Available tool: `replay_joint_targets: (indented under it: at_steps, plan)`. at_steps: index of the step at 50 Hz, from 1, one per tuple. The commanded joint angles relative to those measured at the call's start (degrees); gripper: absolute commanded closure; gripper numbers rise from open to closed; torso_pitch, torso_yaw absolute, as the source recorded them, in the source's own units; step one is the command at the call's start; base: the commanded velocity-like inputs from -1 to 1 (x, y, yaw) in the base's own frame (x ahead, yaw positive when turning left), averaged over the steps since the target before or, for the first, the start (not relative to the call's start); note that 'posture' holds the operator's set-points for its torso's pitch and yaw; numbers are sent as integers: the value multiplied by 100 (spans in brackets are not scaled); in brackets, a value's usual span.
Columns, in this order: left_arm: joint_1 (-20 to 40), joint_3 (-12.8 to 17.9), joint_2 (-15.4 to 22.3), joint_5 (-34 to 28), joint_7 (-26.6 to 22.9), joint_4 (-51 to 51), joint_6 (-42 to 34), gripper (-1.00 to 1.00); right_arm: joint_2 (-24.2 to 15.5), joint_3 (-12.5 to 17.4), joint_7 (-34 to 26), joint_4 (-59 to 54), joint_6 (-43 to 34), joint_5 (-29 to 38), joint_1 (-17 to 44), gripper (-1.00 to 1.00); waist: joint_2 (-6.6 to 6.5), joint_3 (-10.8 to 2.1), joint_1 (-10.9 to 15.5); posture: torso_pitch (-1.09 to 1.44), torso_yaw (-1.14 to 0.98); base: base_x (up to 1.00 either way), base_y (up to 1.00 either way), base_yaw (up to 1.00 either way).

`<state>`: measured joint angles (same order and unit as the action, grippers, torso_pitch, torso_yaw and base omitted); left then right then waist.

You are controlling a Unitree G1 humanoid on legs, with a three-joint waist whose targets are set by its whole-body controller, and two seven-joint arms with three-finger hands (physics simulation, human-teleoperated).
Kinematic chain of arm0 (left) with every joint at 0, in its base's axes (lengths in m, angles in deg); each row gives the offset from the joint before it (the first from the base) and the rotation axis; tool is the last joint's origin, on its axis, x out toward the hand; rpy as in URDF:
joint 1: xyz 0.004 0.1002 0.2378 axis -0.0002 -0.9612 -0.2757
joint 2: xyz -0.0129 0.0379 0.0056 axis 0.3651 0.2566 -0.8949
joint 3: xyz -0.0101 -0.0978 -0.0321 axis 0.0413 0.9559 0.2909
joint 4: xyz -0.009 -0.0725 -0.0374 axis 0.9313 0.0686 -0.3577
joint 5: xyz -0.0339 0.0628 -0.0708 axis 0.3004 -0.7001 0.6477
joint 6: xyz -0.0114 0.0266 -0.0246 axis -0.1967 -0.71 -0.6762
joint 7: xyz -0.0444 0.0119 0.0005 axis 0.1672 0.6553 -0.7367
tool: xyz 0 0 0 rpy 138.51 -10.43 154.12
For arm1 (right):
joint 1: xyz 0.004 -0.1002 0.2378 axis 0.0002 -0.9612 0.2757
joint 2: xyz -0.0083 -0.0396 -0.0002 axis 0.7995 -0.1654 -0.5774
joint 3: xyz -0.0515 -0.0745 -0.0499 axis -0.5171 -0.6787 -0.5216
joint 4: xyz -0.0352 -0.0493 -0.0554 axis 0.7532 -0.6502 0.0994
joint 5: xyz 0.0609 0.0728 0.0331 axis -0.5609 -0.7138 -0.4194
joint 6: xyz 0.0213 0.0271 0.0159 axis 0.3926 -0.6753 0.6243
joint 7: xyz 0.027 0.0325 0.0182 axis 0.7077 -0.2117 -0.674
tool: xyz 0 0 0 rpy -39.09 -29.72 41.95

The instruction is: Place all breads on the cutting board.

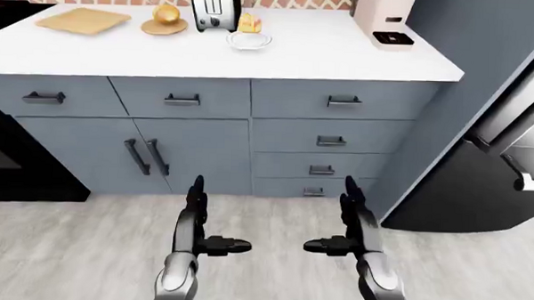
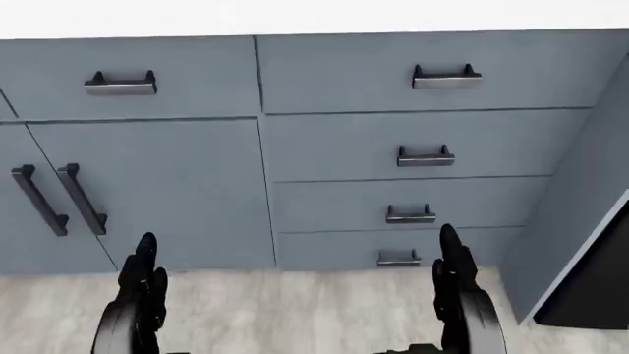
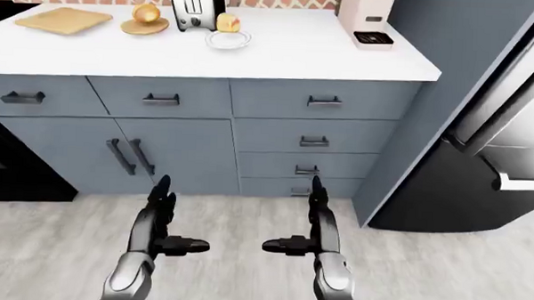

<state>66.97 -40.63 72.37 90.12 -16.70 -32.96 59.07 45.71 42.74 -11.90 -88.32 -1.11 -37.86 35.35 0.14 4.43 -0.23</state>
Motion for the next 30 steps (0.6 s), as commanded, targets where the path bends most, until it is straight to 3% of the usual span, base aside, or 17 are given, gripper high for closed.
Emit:
replay_joint_targets:
  at_steps: [1, 3, 4, 5, 7, 8, 13, 20, 26, 30]
  plan:
    - [73, -23, 6, 79, -64, 771, 208, -100, 1, -63, 33, 633, 195, 56, 134, -100, 45, -5, -12, 0, 0, 0, 0, 0]
    - [55, -24, 11, 52, -78, 774, 275, -100, 16, -87, 47, 617, 213, 84, 137, -100, 6, -356, 51, 0, 0, 0, 0, 0]
    - [56, -27, 13, 48, -92, 772, 266, -100, 27, -114, 60, 659, 198, 112, 115, -100, 3, -293, 53, 0, 0, 0, 0, 0]
    - [50, -31, 9, 30, -80, 791, 250, -100, 28, -118, 61, 610, 241, 122, 123, -100, 48, -104, 39, 0, 0, 0, 0, 0]
    - [55, -29, 2, 35, -81, 799, 244, -100, 38, -110, 80, 645, 248, 108, 116, -100, 39, -399, 48, 0, 0, 0, 0, 0]
    - [35, -41, -3, 24, -74, 865, 209, -100, 45, -112, 92, 714, 213, 97, 95, -100, 37, -431, 51, 0, 0, 0, 0, 0]
    - [103, -49, 6, -38, -40, 1092, 41, -100, 21, -105, 114, 931, -26, 120, 109, -100, 23, -448, 53, 0, 0, 0, 0, 0]
    - [541, 78, 103, 39, -48, 2474, -1429, -100, -78, 33, 127, 2070, -1101, 195, 334, -100, 25, -498, 55, 0, 0, 0, 0, 0]
    - [1152, 367, 299, 237, -28, 3356, -2641, -100, -178, 197, 82, 2920, -2197, 109, 942, -100, 15, -547, 50, 0, 0, 0, 0, 0]
    - [1322, 387, 378, 244, -19, 3683, -3009, -100, -178, 153, 25, 3196, -2492, 125, 1070, -100, 4, -527, 46, 0, 0, 0, 0, 0]
